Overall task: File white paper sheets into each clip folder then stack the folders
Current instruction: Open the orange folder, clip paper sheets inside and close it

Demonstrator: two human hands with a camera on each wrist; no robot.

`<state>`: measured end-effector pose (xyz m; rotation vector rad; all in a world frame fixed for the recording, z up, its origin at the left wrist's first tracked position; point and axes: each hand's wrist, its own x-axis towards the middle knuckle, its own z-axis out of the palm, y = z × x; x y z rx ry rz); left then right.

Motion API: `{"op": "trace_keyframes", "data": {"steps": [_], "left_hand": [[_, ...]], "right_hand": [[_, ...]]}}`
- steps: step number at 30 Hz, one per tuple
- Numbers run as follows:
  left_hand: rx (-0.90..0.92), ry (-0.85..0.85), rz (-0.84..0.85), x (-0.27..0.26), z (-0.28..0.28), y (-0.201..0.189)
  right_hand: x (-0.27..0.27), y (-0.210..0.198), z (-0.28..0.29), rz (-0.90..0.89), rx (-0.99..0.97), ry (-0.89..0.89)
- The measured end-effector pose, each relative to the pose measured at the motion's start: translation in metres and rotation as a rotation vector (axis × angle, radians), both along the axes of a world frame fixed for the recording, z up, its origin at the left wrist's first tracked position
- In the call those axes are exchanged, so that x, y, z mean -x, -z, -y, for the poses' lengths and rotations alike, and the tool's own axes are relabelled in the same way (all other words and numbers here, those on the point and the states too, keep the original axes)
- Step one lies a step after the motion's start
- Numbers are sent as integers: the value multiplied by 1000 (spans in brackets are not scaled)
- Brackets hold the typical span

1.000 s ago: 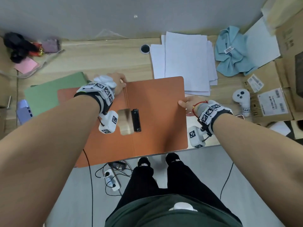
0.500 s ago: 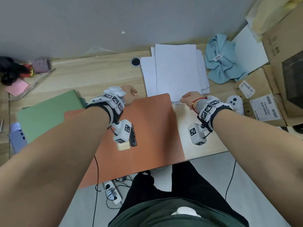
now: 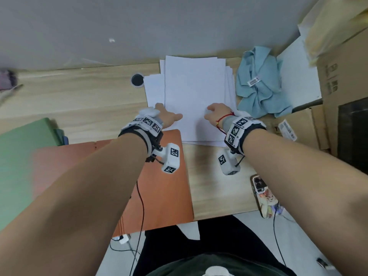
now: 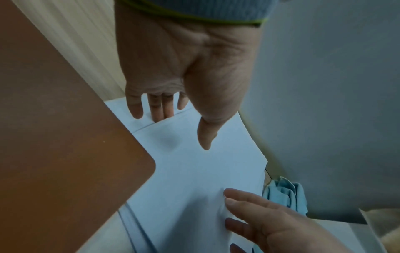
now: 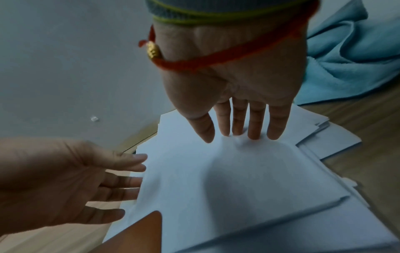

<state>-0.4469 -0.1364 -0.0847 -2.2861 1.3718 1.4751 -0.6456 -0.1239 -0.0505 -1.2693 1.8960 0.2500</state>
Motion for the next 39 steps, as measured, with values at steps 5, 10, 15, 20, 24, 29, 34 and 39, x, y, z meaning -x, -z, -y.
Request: {"op": "trace_keyframes", "data": {"steps": [5,10,15,20,24,29,34,39], "left_hand": [[87,-22,-110,21,13,-5],[291,106,-202,45,21,-33],[440,-3,-430,49,26,-83],[474,-111,-546,1,13,-121],[506,-145,-401,-64,-13,-125],[435,-168,-262,-136,-54,-124],[584,-327,-196,-167,-83,-135],[574,-303,-278,-177,-102,-139]], "right_hand": [[20,8,10,70,-8,86],[38,11,12,101,13,248],[46,-7,15,182,104,460],[33,-1,9,476,-26,717],[-10,-36,-12,701,101,718],[-61,-73,-25,871,242,570],[-103,-94,-41,855,353,405],[-116,-92,-61,802,372,343]]}}
